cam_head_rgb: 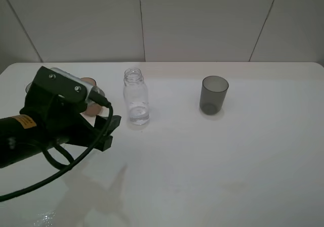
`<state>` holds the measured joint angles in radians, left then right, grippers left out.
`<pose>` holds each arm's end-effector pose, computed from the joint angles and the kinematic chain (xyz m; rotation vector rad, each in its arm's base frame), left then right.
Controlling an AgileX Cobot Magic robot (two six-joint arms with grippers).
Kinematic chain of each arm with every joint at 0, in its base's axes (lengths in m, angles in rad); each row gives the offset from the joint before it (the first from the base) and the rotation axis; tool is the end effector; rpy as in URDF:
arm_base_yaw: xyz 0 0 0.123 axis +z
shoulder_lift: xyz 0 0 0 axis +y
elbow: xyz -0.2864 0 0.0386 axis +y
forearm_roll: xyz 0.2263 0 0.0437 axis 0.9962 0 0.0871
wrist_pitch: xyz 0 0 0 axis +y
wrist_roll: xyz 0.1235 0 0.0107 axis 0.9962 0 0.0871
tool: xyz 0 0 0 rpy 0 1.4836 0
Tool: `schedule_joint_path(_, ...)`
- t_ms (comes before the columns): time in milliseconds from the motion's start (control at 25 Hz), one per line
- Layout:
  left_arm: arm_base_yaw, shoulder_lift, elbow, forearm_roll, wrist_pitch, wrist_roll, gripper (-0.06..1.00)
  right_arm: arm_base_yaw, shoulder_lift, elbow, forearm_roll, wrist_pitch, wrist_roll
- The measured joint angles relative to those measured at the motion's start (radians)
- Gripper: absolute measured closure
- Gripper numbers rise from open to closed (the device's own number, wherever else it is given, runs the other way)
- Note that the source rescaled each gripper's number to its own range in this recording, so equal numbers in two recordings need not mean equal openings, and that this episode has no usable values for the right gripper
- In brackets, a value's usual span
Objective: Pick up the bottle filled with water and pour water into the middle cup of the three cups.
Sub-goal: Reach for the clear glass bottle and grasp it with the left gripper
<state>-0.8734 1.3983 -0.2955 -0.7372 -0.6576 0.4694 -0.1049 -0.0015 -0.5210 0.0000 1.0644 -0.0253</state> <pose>0.1863 -0.1431 0.1756 0.4668 1.9717 -0.2120 -0.0008 0.0001 0.2574 0.0806 2.0249 -0.0823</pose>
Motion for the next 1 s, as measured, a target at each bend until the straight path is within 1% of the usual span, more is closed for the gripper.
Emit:
schedule_joint_path(80, 0.0, 0.07, 0.0, 0.021, -0.092, -0.072, -0.06, 0.0, 0.0, 0.0, 0.0, 0.0, 0.0)
schedule_joint_path(200, 0.0, 0.172, -0.001, 0.128, -0.227, -0.172, -0.06, 0.0, 0.0, 0.0, 0.0, 0.0, 0.0)
schedule_joint_path(320, 0.0, 0.265, -0.001, 0.215, -0.374, -0.245, -0.06, 0.0, 0.0, 0.0, 0.0, 0.0, 0.0)
schedule_joint_path(400, 0.0, 0.32, -0.001, 0.232, -0.459, -0.282, -0.06, 0.0, 0.0, 0.0, 0.0, 0.0, 0.0)
schedule_joint_path(480, 0.0, 0.361, -0.001, 0.233, -0.51, -0.294, -0.06, 0.0, 0.0, 0.0, 0.0, 0.0, 0.0)
schedule_joint_path(560, 0.0, 0.399, -0.001, 0.233, -0.538, -0.296, -0.06, 0.0, 0.0, 0.0, 0.0, 0.0, 0.0)
schedule_joint_path(760, 0.0, 0.471, -0.008, 0.25, -0.543, -0.298, -0.06, 0.0, 0.0, 0.0, 0.0, 0.0, 0.0)
schedule_joint_path(1000, 0.008, 0.532, -0.077, 0.26, -0.543, -0.301, -0.06, 0.0, 0.0, 0.0, 0.0, 0.0, 0.0)
